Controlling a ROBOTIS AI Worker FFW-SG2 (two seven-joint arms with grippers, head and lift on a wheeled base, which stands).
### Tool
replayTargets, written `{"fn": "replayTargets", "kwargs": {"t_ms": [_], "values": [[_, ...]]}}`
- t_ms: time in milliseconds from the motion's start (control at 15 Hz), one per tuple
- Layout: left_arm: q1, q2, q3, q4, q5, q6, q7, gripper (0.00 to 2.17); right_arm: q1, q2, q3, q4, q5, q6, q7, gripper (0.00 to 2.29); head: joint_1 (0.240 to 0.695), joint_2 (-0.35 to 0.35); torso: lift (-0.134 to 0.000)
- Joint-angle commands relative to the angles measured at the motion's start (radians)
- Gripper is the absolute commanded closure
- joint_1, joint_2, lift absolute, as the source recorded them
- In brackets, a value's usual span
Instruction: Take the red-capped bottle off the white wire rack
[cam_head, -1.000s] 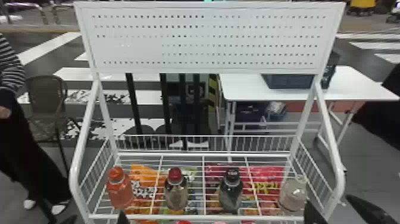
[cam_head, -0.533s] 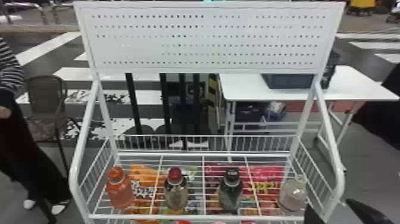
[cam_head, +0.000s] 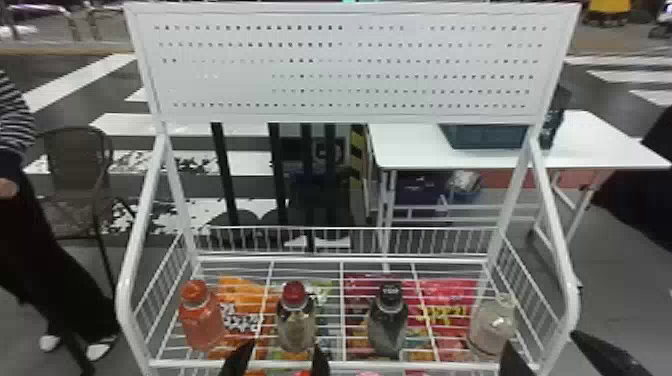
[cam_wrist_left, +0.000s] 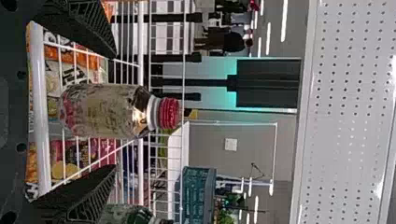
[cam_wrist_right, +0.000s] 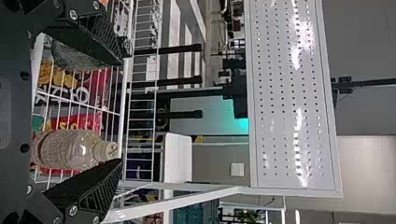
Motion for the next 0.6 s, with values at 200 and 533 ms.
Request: {"fn": "replayTargets", "kwargs": {"t_ms": [200, 533], "values": [[-0.102, -0.035, -0.014, 0.132, 0.021, -0.003, -0.057, 0.04, -0.011, 0.001, 0.001, 0.013, 0.010, 0.003, 0.000, 0.15, 0.499, 0.000, 0.000], [-0.191, -0.042, -0.016, 0.260, 0.041, -0.080, -0.056, 0.04, -0.011, 0.001, 0.001, 0.013, 0.029, 0.015, -0.001, 0.15, 0.499, 0.000, 0.000]]}}
